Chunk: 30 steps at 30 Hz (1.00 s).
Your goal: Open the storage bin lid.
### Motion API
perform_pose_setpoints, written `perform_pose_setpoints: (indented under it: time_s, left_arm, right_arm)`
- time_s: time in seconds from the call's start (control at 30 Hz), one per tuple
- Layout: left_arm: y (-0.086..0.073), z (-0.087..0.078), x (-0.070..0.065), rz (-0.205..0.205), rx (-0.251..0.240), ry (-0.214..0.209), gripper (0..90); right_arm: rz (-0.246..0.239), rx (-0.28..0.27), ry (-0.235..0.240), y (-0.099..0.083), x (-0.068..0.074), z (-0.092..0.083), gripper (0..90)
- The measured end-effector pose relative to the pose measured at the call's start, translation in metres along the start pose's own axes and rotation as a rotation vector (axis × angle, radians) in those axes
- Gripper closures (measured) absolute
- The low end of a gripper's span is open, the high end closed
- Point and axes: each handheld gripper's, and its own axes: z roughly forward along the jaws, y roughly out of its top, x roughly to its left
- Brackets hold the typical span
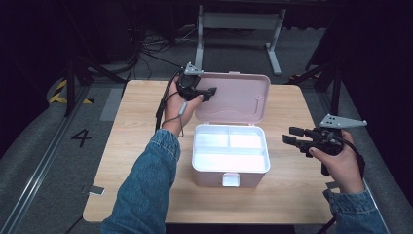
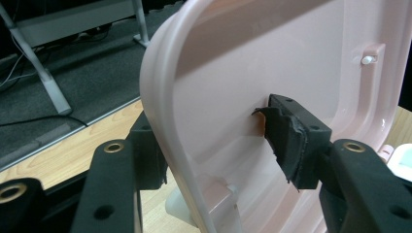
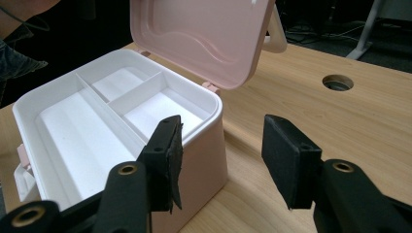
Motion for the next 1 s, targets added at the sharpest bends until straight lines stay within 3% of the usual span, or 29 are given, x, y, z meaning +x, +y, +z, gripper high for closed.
perform_pose_setpoints:
  time_s: [0.33,0.4,1.0]
  left_arm:
    - [0.0,0.013,0.007,-0.025,0.041,-0.016,40.0]
    - [-0.002,0.017,0.01,-0.049,0.037,-0.027,39.9]
    - [-0.012,0.037,0.019,-0.093,0.055,-0.039,33.5]
  right_arm:
    - [0.01,0.013,0.006,-0.002,-0.002,0.003,50.9]
    - [0.015,0.014,0.008,-0.002,-0.002,0.003,51.0]
    - [0.022,0.025,0.027,-0.004,-0.005,0.006,53.2]
